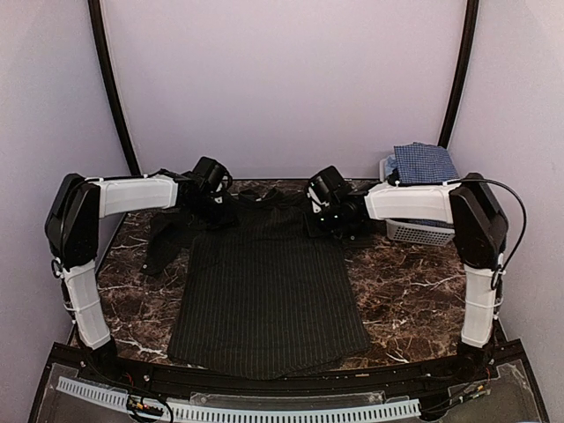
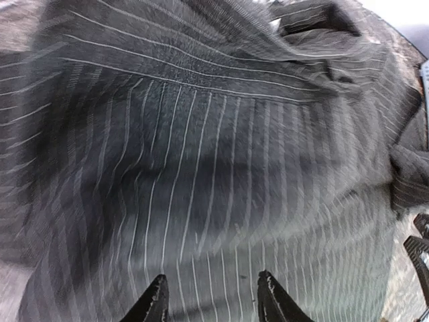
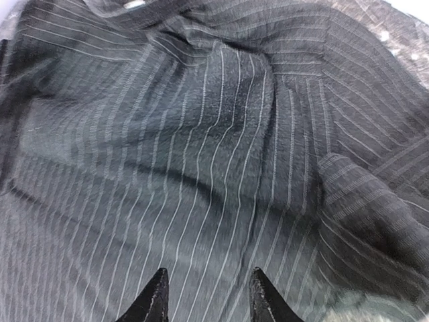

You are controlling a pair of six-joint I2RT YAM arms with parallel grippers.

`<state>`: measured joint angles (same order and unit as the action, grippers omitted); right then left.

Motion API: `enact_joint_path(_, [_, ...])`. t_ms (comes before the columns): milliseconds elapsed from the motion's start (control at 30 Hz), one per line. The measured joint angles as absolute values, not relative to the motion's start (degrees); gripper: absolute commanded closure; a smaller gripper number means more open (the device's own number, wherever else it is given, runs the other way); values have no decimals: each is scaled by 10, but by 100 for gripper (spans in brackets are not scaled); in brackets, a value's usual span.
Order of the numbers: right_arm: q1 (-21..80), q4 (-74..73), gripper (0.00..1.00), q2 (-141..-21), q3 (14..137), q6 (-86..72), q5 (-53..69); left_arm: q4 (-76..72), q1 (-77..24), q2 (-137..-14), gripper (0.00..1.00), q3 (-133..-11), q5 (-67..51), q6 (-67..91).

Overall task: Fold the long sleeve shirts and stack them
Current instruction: Smooth out the flattened shirt at the center of the board.

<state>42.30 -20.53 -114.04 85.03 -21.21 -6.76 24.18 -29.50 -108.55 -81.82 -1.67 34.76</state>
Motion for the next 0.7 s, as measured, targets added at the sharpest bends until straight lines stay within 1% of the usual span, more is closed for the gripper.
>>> enact_joint_path(167, [416,-206,63,-1205,888,-210,-61,197,-285,-1155,55,-826,-45,347])
enact_joint_path(300, [416,-206,63,-1228,886,-211,-58,175,-285,-1167,56,-812,-63,349])
enact_joint_path(500, [422,-170,63,-1214,826,-214,-59,142,-285,-1155,56,-761,-81,347])
enact_joint_path(700, [455,-143,62,-1158,739,-222,-67,119,-289,-1088,56,-663,-94,347])
